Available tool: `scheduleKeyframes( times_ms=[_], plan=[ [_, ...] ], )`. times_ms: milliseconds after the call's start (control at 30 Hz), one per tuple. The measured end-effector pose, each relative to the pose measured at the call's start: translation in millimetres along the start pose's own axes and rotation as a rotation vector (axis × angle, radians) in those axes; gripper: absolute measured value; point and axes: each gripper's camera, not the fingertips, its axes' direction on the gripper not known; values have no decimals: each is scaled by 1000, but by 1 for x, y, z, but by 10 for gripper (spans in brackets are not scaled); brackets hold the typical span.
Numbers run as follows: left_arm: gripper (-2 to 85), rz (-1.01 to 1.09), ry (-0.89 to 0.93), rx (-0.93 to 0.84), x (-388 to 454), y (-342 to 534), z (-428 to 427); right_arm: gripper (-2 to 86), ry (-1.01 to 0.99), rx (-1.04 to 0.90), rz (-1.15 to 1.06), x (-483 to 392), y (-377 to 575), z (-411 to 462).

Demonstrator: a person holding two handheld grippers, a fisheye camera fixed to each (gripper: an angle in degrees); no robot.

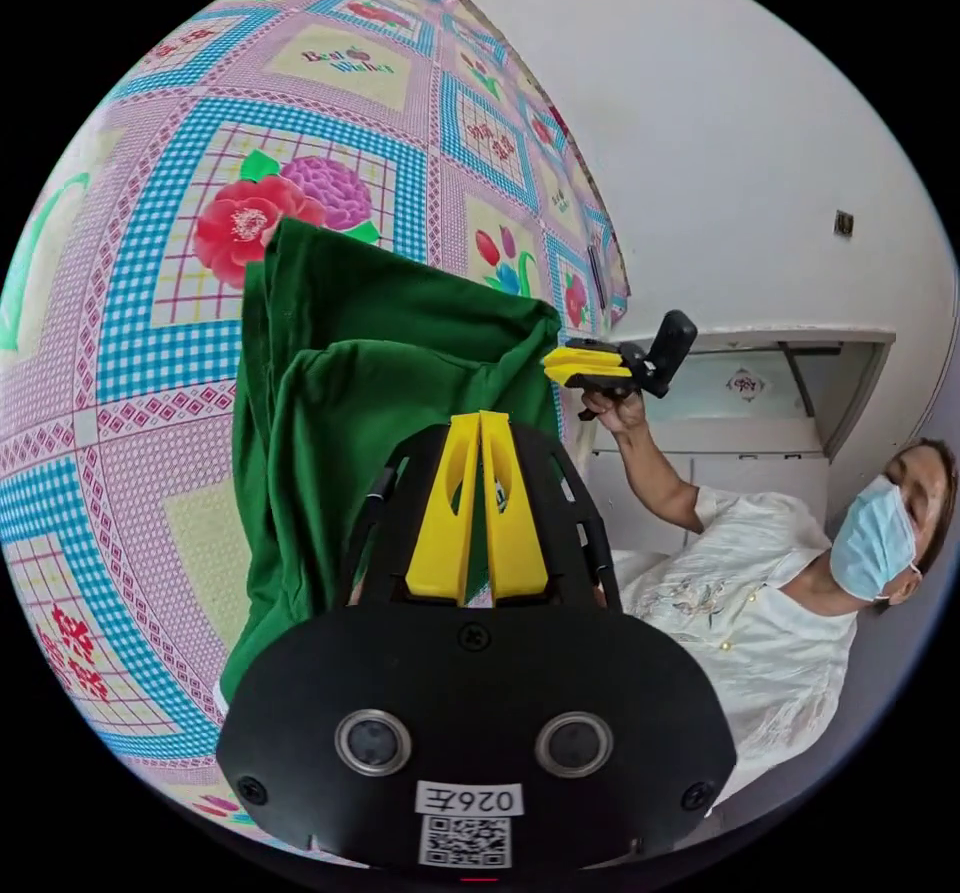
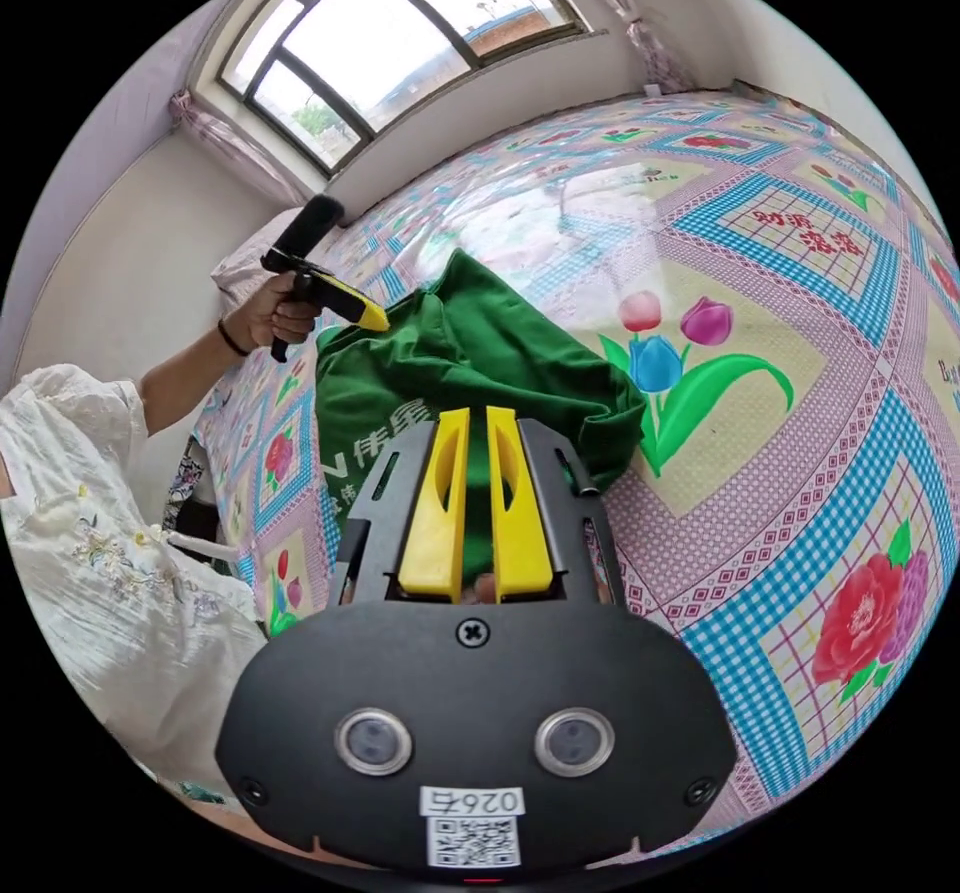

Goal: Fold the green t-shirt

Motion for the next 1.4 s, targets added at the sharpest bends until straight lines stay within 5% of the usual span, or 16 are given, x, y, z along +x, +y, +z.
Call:
scheduleKeyframes(
  times_ms=[67, 433, 567, 700, 867, 1067, 1400],
  plan=[
    [-8, -81, -218, -63, -10, -12, 19, -9, 117, -27, 50, 13, -3, 7],
    [-8, -2, 19, 175, 15, 24, 24, -9, -54, 64, 101, -4, 26, -5],
    [-8, -141, -122, 161, -15, 16, 30, -9, 41, -29, 112, -7, 35, 13],
    [-8, -280, -56, 306, -43, 38, 10, -9, -10, -11, 170, 2, 58, 0],
    [-9, -139, 34, 409, -1, 80, 14, -9, 3, 67, 167, -7, 68, -28],
    [-8, -167, -92, 272, -7, 72, 53, -9, 128, 47, 165, 12, 34, -16],
    [-9, -59, -98, 338, 38, 136, 49, -9, -2, -56, 50, -39, 83, -30]
  ],
)
